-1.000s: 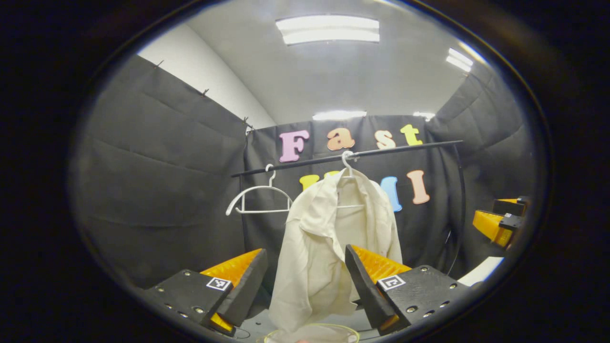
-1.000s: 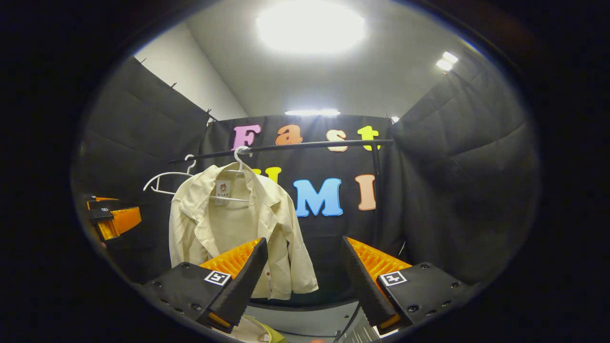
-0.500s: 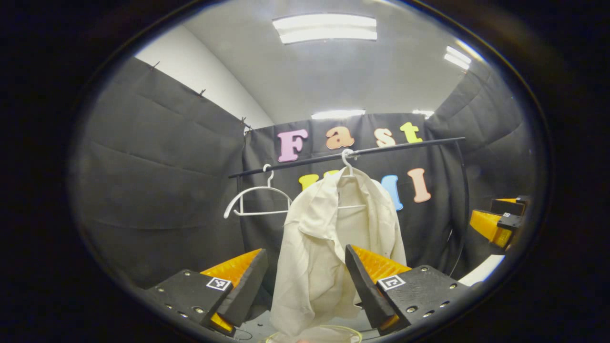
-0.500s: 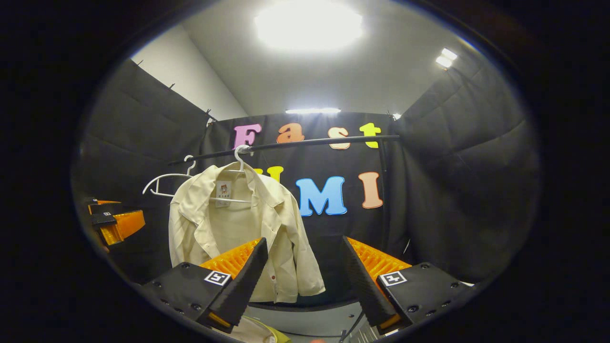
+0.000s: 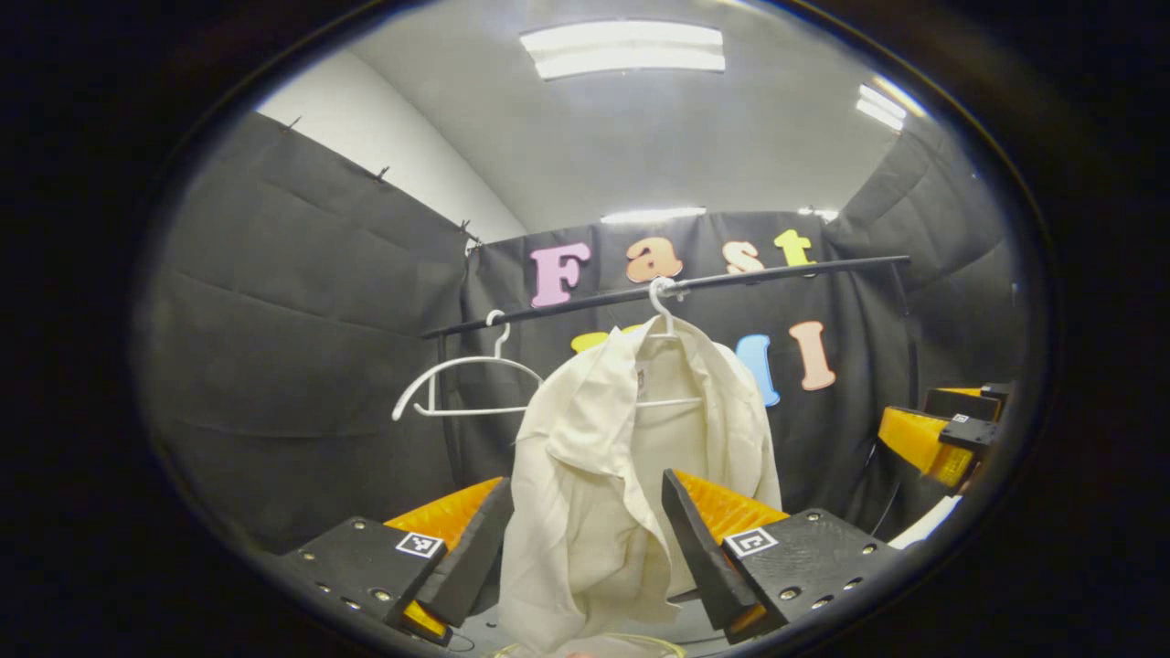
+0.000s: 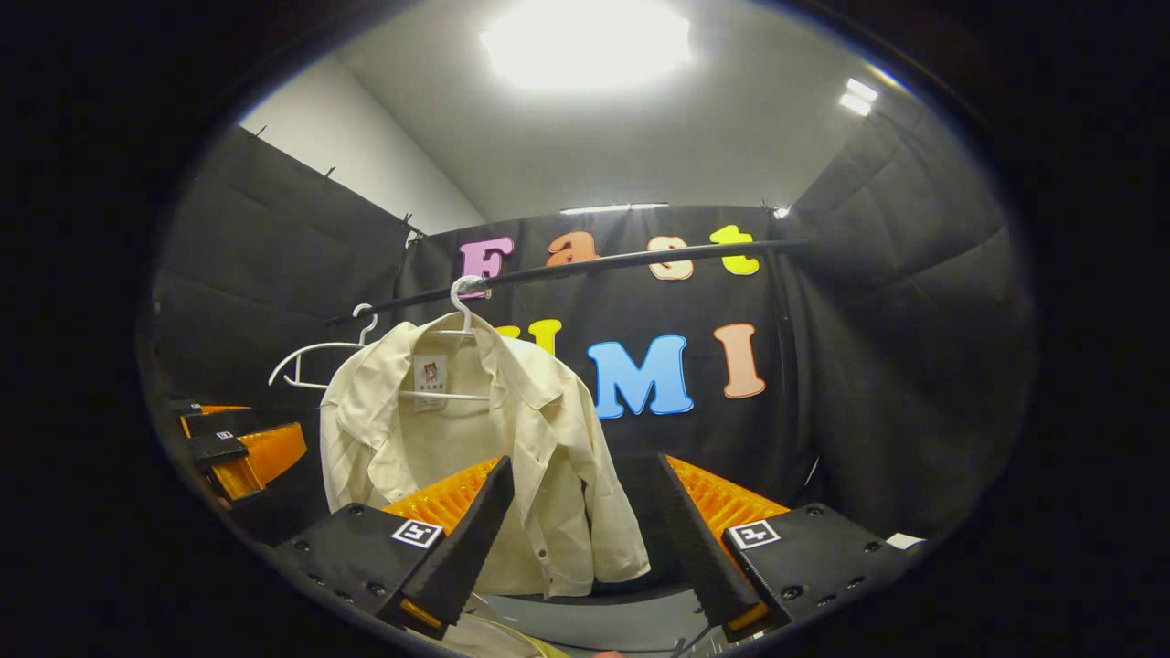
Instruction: Grasp the clothes on the hanger with both hands and then place them into the laundry hamper below.
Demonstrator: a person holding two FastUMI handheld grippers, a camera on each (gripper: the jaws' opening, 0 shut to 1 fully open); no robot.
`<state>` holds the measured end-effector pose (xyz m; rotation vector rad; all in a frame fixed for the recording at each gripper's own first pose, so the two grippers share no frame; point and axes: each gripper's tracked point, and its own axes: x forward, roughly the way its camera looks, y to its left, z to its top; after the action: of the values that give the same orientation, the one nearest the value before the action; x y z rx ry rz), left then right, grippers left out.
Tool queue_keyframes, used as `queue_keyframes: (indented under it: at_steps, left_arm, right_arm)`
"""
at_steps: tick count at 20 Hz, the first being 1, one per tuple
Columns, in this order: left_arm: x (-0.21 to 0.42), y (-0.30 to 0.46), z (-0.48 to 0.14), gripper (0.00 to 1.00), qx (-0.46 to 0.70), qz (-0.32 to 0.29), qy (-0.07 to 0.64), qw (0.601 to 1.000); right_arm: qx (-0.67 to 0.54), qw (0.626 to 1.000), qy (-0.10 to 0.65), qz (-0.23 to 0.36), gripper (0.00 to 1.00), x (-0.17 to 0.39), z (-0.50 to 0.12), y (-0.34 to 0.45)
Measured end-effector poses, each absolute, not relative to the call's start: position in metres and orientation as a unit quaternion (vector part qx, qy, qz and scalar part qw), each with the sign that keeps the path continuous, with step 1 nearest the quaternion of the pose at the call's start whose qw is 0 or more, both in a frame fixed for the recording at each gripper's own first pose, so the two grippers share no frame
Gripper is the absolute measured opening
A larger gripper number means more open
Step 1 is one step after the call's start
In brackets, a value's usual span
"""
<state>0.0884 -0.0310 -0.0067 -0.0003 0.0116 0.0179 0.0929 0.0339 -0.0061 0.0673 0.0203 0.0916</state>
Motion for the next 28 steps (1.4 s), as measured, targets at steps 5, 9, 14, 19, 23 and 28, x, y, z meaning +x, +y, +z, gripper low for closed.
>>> queue_keyframes:
  at_steps: [5, 9, 14, 19, 23, 28]
  left_arm:
    - [0.126, -0.037, -0.015, 0.95, 0.005, 0.026, 0.013, 1.0]
    - [0.164, -0.043, -0.029, 0.95, 0.006, 0.037, 0.025, 0.999]
    - [0.209, -0.054, -0.048, 0.95, 0.002, 0.052, 0.038, 0.998]
    - [0.239, -0.06, -0.066, 0.95, 0.006, 0.072, 0.052, 0.996]
    - [0.26, -0.06, -0.081, 0.95, 0.008, 0.087, 0.061, 0.994]
    - [0.275, -0.055, -0.087, 0.95, 0.014, 0.107, 0.061, 0.992]
  right_arm:
    - [0.043, 0.996, 0.012, 0.073, 0.98, 0.136, -0.012, 0.045]
    - [0.045, 0.994, 0.013, 0.095, 0.97, 0.176, -0.019, 0.06]
    - [0.05, 0.991, 0.014, 0.124, 0.98, 0.218, -0.027, 0.083]
    - [0.049, 0.988, 0.027, 0.144, 0.97, 0.255, -0.044, 0.102]
    - [0.044, 0.986, 0.035, 0.155, 0.97, 0.283, -0.058, 0.113]
    - [0.05, 0.984, 0.043, 0.165, 0.98, 0.309, -0.071, 0.13]
